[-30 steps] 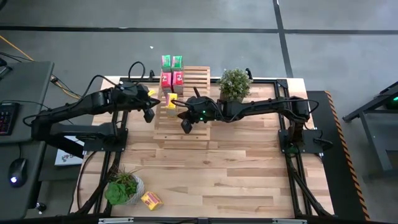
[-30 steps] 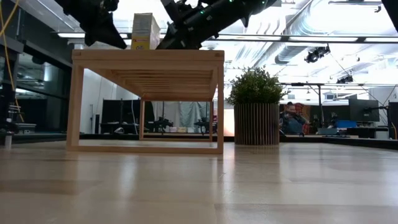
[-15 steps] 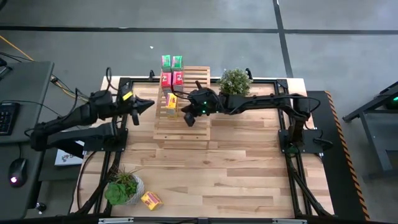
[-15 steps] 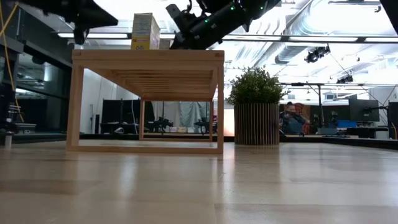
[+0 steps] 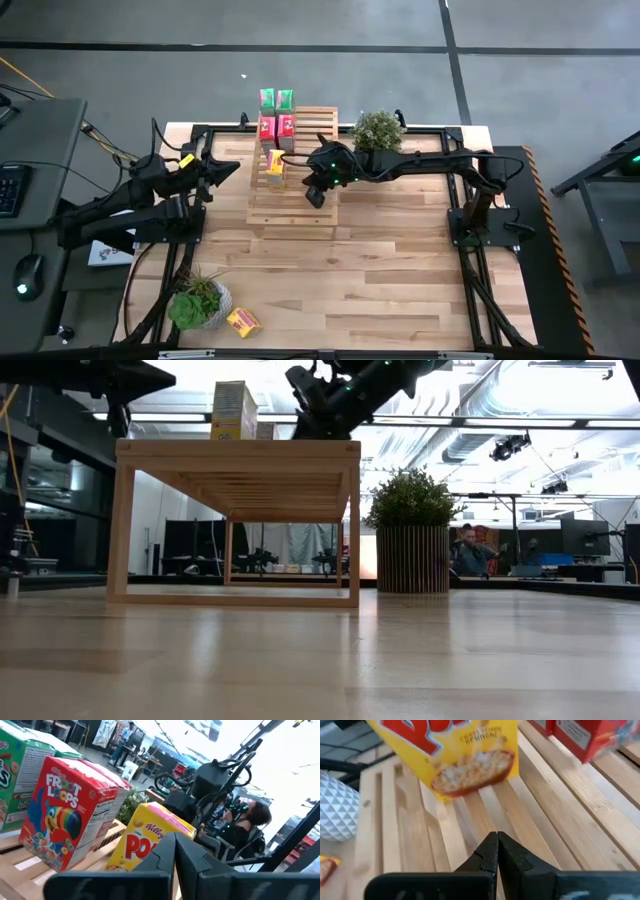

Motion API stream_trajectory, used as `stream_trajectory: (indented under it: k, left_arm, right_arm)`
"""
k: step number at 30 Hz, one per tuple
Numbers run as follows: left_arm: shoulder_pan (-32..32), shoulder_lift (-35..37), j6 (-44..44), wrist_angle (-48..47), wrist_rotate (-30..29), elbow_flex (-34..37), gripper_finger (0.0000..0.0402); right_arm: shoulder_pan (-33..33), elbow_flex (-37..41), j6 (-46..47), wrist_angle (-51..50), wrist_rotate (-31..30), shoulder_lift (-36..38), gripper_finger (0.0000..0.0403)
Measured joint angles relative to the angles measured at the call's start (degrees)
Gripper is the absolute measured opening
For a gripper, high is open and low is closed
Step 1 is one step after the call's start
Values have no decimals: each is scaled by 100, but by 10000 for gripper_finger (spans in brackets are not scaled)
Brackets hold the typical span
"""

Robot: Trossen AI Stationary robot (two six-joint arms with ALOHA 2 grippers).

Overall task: Stack cereal on shelf
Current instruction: Put the top yellow cereal box on the shelf

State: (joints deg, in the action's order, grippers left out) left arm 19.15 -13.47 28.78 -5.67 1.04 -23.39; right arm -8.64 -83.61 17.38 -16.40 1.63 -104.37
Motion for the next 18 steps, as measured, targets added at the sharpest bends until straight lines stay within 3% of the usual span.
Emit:
stream_trajectory:
  k: [10, 18]
  left_arm:
    - [1, 0, -49, -4, -22, 0, 0]
    - [1, 0, -49, -7, -21, 0, 0]
  right_arm:
    - [0, 0, -290, -192, 86, 65, 0]
    - [-19, 0, -426, 762, 434, 43, 0]
